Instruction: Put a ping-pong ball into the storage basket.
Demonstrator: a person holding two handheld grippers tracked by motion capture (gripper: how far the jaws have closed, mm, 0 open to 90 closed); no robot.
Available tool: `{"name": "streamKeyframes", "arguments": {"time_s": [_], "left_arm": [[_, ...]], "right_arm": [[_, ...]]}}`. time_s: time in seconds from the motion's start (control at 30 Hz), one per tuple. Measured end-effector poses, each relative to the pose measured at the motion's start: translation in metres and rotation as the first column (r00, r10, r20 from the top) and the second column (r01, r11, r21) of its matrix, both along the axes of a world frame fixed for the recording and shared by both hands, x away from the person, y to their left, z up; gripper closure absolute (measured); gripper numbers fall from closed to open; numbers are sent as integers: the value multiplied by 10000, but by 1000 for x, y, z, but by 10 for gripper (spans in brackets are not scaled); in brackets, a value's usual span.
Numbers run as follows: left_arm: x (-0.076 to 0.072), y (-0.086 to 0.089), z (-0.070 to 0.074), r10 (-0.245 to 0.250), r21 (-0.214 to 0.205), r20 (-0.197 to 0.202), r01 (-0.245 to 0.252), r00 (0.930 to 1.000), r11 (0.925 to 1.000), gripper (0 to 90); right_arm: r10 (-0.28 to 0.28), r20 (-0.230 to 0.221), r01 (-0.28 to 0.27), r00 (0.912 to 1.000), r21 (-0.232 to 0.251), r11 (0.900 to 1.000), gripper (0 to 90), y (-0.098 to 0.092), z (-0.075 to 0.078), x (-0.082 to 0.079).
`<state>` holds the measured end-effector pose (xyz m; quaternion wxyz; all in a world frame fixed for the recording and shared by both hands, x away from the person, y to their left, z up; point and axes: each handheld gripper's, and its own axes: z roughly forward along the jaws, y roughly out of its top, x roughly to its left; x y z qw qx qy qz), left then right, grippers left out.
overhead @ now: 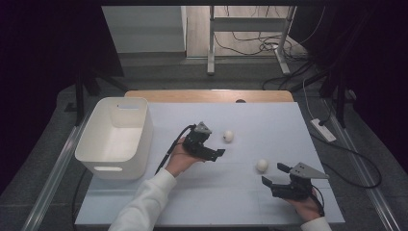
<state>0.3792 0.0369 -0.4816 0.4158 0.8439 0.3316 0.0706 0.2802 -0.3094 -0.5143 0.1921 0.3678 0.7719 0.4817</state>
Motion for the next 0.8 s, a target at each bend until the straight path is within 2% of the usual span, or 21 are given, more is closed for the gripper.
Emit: {"name": "streamKeyframes", "arguments": {"time_s": [0.5,0.8], "left_arm": [[10,-12,2,-66,137,1,66,10000,9999,110],[18,-19,2,-77,58,-134,77,9999,10000,112]], "right_arm": [[-19,-18,19,10000,10,10000,156,0,0,0],[-28,-24,28,10000,16,10000,156,0,0,0]]}}
